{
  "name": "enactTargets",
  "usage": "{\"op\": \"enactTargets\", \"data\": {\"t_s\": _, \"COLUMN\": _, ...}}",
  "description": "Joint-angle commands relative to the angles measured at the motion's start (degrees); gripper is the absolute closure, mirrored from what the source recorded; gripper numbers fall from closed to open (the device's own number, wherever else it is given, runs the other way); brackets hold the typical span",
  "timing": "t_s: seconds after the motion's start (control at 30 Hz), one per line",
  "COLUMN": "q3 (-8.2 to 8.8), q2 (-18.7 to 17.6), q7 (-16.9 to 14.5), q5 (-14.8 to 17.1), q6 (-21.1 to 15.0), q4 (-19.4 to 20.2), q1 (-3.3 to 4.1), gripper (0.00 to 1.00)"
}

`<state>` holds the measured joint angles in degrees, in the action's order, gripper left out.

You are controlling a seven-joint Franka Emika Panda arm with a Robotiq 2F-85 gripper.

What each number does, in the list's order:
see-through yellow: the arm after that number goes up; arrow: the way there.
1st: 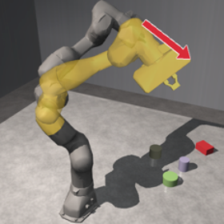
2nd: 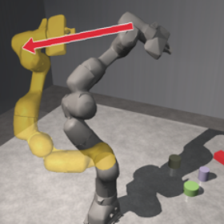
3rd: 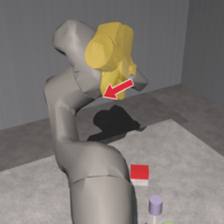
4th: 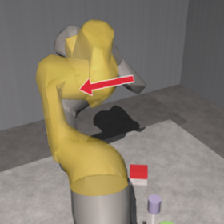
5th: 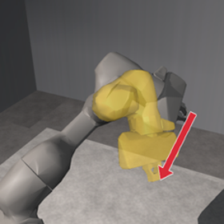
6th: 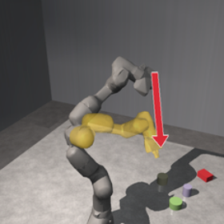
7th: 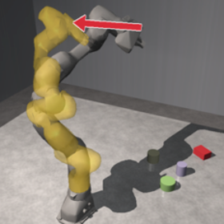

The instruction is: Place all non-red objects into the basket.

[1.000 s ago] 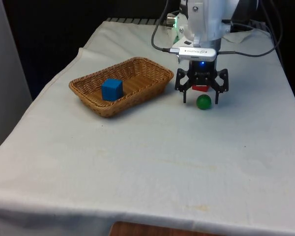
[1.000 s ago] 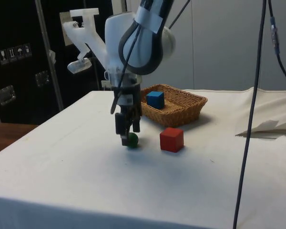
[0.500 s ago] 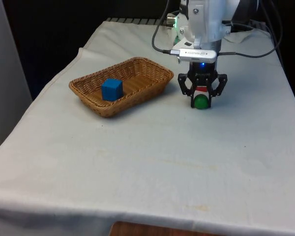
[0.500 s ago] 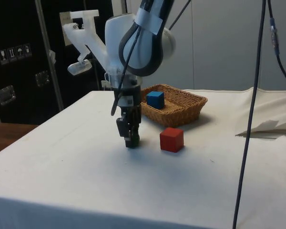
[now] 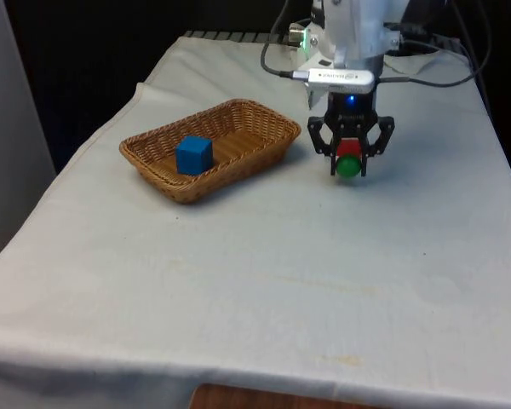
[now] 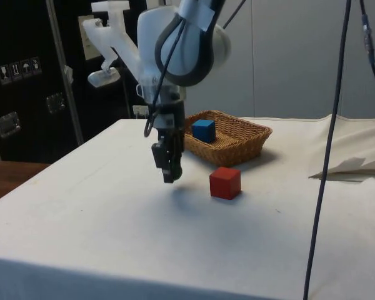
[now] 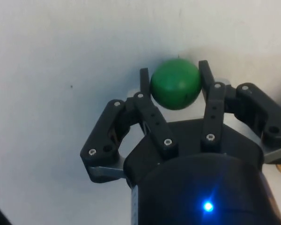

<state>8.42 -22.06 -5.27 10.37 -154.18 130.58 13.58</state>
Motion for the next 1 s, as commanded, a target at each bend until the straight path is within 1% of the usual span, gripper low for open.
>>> {"op": "enactTargets", "data": {"t_s": 0.0, "q3": 0.23, "q2": 1.15, "q7": -0.06, "q5": -0.34, "q6": 0.63, "q4": 0.63, "q1": 0.06, "gripper": 1.00}}
{"op": "enactTargets", "data": {"t_s": 0.03, "q3": 0.23, "q2": 1.15, "q7": -0.06, "q5": -0.34, "q6": 0.63, "q4": 0.63, "q1": 0.06, "gripper": 1.00}}
{"op": "enactTargets", "data": {"t_s": 0.1, "q3": 0.52, "q2": 2.75, "q7": -0.11, "q5": -0.69, "q6": 1.66, "q4": 1.32, "q1": 0.11, "gripper": 1.00}}
{"op": "enactTargets", "data": {"t_s": 0.13, "q3": 0.52, "q2": 2.75, "q7": -0.11, "q5": -0.69, "q6": 1.66, "q4": 1.32, "q1": 0.11, "gripper": 1.00}}
{"op": "enactTargets", "data": {"t_s": 0.27, "q3": 0.86, "q2": 5.56, "q7": -0.17, "q5": -1.26, "q6": 3.55, "q4": 2.35, "q1": 0.11, "gripper": 1.00}}
{"op": "enactTargets", "data": {"t_s": 0.3, "q3": 0.52, "q2": 4.81, "q7": -0.34, "q5": -0.69, "q6": 3.04, "q4": 1.95, "q1": 0.00, "gripper": 1.00}}
{"op": "enactTargets", "data": {"t_s": 0.33, "q3": 0.92, "q2": 6.07, "q7": -0.23, "q5": -1.38, "q6": 3.95, "q4": 2.52, "q1": 0.11, "gripper": 1.00}}
{"op": "enactTargets", "data": {"t_s": 0.4, "q3": 1.15, "q2": 7.56, "q7": -0.46, "q5": -1.49, "q6": 5.10, "q4": 3.04, "q1": 0.11, "gripper": 1.00}}
{"op": "enactTargets", "data": {"t_s": 0.53, "q3": 1.43, "q2": 9.34, "q7": -0.80, "q5": -1.60, "q6": 6.36, "q4": 3.67, "q1": 0.11, "gripper": 1.00}}
{"op": "enactTargets", "data": {"t_s": 0.57, "q3": 1.26, "q2": 9.40, "q7": -1.20, "q5": -0.92, "q6": 6.42, "q4": 3.55, "q1": 0.00, "gripper": 1.00}}
{"op": "enactTargets", "data": {"t_s": 0.6, "q3": 1.55, "q2": 10.08, "q7": -0.97, "q5": -1.60, "q6": 6.88, "q4": 3.90, "q1": 0.06, "gripper": 1.00}}
{"op": "enactTargets", "data": {"t_s": 0.67, "q3": 1.60, "q2": 10.49, "q7": -1.15, "q5": -1.55, "q6": 7.16, "q4": 4.01, "q1": 0.00, "gripper": 1.00}}
{"op": "enactTargets", "data": {"t_s": 0.8, "q3": 2.06, "q2": 12.09, "q7": -2.29, "q5": -1.09, "q6": 8.19, "q4": 4.64, "q1": -0.17, "gripper": 1.00}}
{"op": "enactTargets", "data": {"t_s": 0.83, "q3": 2.01, "q2": 11.57, "q7": -2.12, "q5": -0.92, "q6": 8.02, "q4": 4.24, "q1": -0.06, "gripper": 1.00}}
{"op": "enactTargets", "data": {"t_s": 0.9, "q3": 2.46, "q2": 12.95, "q7": -3.15, "q5": -0.69, "q6": 8.42, "q4": 5.27, "q1": -0.29, "gripper": 1.00}}
{"op": "enactTargets", "data": {"t_s": 0.97, "q3": 2.86, "q2": 13.46, "q7": -3.67, "q5": -0.46, "q6": 8.54, "q4": 5.73, "q1": -0.29, "gripper": 1.00}}
